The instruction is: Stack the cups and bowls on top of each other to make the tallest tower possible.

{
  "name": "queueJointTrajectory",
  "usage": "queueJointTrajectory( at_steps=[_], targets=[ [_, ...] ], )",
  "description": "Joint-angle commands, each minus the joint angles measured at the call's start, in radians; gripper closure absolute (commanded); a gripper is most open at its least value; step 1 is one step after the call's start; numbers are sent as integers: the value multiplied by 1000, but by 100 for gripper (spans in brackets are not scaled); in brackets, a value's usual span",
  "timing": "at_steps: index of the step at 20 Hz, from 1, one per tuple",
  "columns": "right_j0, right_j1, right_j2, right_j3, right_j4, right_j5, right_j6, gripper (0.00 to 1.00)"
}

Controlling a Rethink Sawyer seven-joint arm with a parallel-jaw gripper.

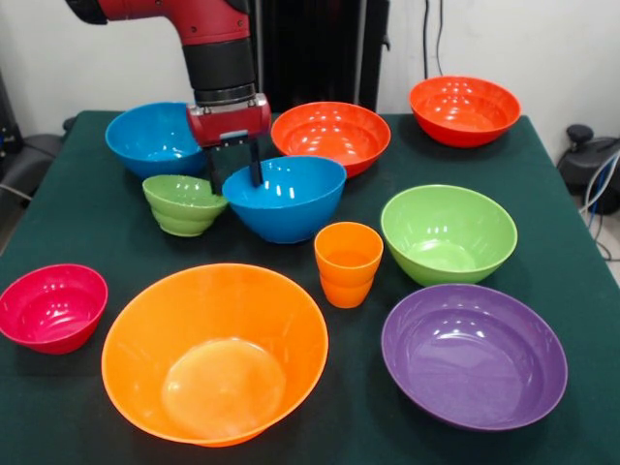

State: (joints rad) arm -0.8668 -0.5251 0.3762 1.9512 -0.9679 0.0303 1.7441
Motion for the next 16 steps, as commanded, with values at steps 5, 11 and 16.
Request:
queueJointTrajectory(
  at_steps=[5,11,16],
  targets=[
    [71,5,-112,-26,188,292,98,0],
    [42,79,-131,-73,198,242,73,0],
    [35,137,-143,-130,180,207,56,0]
  ],
)
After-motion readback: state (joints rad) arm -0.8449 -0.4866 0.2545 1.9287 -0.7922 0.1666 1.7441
